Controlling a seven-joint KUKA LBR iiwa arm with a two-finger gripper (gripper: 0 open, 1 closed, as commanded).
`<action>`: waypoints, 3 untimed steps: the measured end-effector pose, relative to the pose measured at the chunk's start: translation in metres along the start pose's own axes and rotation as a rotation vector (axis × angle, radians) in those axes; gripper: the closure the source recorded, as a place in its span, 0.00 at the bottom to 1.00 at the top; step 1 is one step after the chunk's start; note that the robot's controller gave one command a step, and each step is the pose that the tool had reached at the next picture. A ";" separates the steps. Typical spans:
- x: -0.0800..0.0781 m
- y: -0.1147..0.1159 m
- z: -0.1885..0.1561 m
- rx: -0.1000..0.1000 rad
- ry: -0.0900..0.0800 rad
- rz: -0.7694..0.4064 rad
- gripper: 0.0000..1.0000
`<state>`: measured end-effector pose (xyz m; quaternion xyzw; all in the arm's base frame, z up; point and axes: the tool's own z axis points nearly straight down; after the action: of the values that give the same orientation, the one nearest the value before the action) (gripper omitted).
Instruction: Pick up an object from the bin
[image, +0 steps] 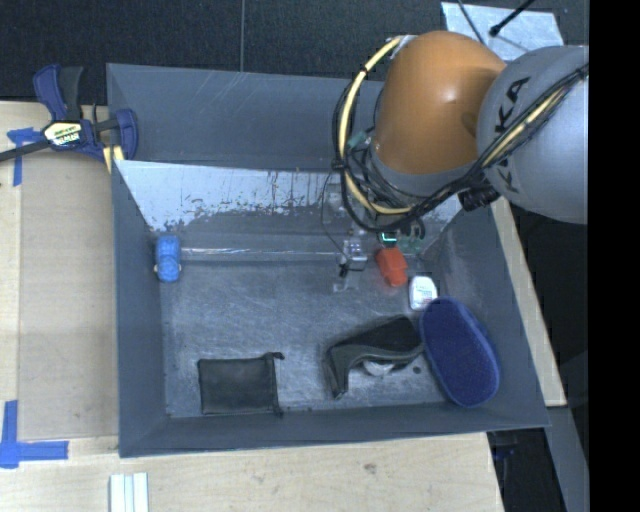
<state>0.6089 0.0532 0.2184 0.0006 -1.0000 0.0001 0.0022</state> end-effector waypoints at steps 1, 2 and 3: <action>0.055 0.074 0.019 -0.003 -0.002 -0.063 0.00; 0.120 0.101 0.130 0.000 -0.002 -0.499 0.00; 0.119 0.100 0.129 0.001 -0.005 -0.496 1.00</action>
Offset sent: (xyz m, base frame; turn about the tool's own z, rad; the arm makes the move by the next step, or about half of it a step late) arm -0.0529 0.0690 -0.0174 -0.0534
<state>0.4892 0.1532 0.0903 0.2461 -0.9693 -0.0001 -0.0001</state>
